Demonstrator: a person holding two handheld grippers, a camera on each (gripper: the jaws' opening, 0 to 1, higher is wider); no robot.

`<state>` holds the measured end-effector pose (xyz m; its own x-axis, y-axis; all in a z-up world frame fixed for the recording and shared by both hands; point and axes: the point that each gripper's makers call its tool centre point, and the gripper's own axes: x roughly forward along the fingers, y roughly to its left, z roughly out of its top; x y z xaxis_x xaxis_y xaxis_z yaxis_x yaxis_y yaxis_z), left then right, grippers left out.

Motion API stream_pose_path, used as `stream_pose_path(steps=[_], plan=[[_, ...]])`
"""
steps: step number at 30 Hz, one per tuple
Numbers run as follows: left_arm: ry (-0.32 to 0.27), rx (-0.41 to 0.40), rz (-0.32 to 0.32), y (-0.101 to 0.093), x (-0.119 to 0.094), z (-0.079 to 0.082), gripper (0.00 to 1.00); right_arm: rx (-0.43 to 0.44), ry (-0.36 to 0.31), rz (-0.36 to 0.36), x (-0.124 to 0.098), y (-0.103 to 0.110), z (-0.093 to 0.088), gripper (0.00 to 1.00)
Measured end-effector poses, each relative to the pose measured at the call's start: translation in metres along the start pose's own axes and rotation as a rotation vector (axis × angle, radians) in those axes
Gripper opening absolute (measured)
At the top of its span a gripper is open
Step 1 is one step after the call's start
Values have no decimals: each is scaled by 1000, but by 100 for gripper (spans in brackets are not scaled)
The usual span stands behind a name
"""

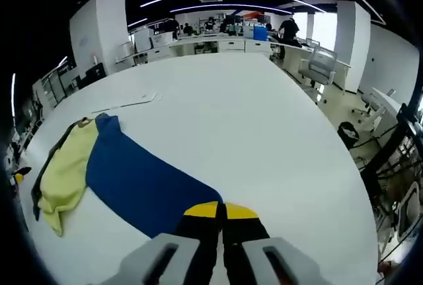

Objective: Fold the garment on the visible template until the final outline fits inside the template.

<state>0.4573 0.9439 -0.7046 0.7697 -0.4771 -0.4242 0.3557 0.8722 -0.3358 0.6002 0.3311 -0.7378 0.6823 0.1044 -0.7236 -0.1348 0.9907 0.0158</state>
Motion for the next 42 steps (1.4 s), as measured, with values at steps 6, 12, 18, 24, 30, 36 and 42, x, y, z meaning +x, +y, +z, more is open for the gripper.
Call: stream_pose_path(steps=[6, 12, 18, 24, 30, 36, 42], plan=[[16, 33, 28, 4, 3, -2, 64, -85, 53, -55, 16, -23, 4, 0], [30, 13, 34, 8, 7, -7, 64, -74, 52, -82, 29, -41, 15, 0], [41, 14, 38, 9, 10, -10, 63, -95, 47, -103, 41, -51, 28, 0], [36, 8, 38, 9, 10, -8, 63, -101, 62, -118, 50, -54, 30, 0], [25, -13, 31, 8, 11, -7, 64, -95, 65, -121, 52, -52, 31, 0], [21, -35, 34, 8, 12, -10, 64, -95, 80, -118, 51, -49, 27, 0], [18, -47, 24, 5, 10, -12, 65, -49, -22, -58, 48, -38, 40, 25]])
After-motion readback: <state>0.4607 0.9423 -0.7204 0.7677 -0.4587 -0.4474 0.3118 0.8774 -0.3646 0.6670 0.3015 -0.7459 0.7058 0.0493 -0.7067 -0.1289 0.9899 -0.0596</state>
